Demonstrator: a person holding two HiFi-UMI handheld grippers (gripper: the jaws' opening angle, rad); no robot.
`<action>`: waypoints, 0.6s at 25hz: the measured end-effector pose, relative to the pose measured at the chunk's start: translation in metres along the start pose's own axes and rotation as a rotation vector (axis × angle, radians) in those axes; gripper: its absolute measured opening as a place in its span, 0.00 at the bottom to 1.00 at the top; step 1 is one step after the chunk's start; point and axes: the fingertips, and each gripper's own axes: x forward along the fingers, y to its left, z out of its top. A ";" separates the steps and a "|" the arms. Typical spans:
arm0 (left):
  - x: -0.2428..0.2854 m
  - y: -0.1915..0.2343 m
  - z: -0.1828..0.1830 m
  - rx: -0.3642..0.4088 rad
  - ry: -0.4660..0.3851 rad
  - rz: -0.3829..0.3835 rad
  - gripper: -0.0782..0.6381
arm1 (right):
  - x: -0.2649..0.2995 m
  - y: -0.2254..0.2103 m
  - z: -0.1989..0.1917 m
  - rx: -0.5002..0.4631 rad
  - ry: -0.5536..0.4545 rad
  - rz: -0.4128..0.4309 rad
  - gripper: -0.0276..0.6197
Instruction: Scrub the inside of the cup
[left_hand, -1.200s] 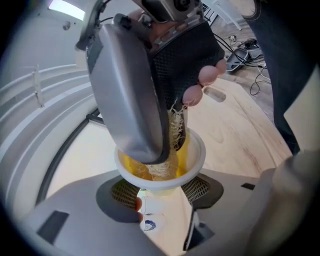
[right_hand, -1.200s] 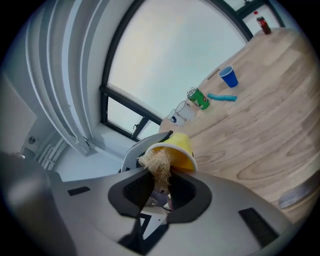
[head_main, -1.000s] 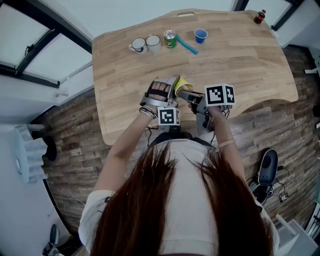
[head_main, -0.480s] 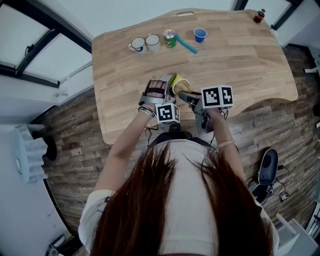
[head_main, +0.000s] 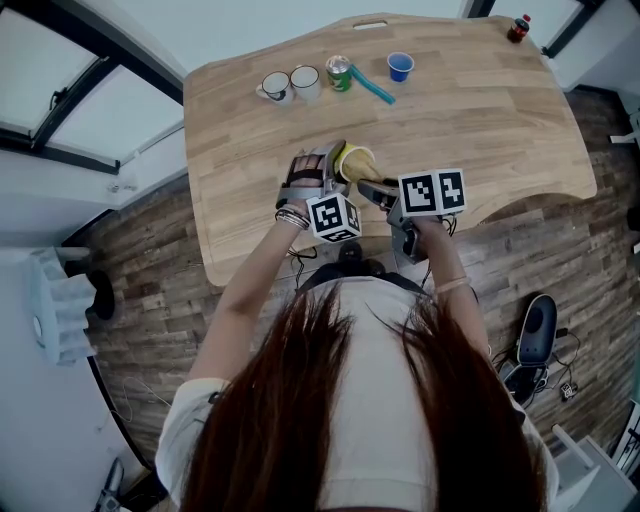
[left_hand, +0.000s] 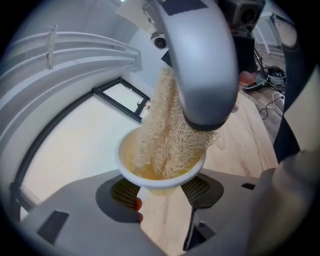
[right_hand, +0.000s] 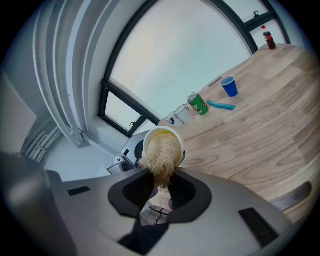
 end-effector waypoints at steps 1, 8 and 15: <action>0.000 -0.001 -0.001 -0.027 0.007 -0.012 0.46 | 0.000 0.000 0.000 -0.016 -0.001 -0.007 0.18; 0.002 -0.003 -0.009 -0.262 0.047 -0.104 0.46 | -0.002 0.005 0.007 -0.102 -0.032 -0.027 0.18; 0.006 -0.006 -0.012 -0.419 0.065 -0.176 0.46 | -0.002 0.009 0.013 -0.213 -0.063 -0.055 0.18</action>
